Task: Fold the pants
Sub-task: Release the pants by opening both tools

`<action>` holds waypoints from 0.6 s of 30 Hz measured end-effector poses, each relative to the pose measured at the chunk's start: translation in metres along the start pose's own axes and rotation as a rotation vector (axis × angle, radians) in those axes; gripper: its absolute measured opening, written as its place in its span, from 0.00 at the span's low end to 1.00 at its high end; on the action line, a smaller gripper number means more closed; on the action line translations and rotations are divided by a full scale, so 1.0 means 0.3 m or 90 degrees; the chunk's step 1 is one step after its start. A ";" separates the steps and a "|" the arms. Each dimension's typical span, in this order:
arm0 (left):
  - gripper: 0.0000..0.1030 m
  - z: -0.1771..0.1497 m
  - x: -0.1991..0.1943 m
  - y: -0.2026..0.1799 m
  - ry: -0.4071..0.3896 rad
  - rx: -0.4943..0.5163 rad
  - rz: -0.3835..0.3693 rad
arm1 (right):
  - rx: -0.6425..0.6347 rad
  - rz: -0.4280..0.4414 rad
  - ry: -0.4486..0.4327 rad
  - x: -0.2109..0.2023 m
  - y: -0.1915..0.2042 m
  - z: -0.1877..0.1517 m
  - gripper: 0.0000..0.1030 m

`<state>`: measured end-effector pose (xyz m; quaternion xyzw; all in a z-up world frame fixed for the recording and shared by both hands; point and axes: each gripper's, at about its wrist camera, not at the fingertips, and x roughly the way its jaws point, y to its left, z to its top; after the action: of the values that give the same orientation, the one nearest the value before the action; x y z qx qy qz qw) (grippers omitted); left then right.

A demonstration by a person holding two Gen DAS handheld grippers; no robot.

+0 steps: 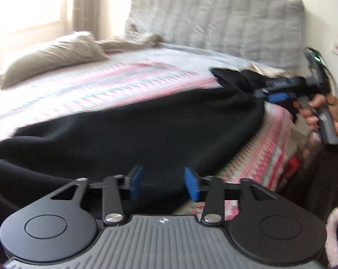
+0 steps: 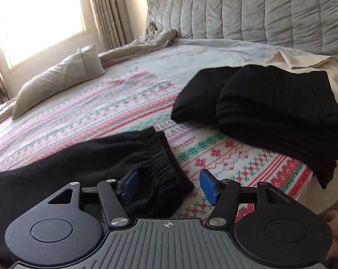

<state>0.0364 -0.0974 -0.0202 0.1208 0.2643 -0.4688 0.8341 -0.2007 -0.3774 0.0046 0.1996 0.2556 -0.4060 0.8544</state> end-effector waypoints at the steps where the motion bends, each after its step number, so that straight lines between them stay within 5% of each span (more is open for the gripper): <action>1: 0.64 0.003 -0.010 0.016 -0.006 -0.015 0.021 | 0.005 0.010 0.000 -0.009 0.005 0.007 0.61; 11: 0.78 -0.011 -0.126 0.297 -0.006 -0.227 0.296 | -0.044 0.210 0.094 -0.001 0.295 0.019 0.69; 18: 0.90 -0.058 -0.220 0.452 -0.010 -0.290 0.398 | -0.105 0.304 0.163 0.054 0.610 0.025 0.75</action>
<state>0.1177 0.0298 -0.0043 0.0036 0.3061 -0.1222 0.9441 -0.0444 -0.2831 0.0254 0.2336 0.3393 -0.1424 0.9000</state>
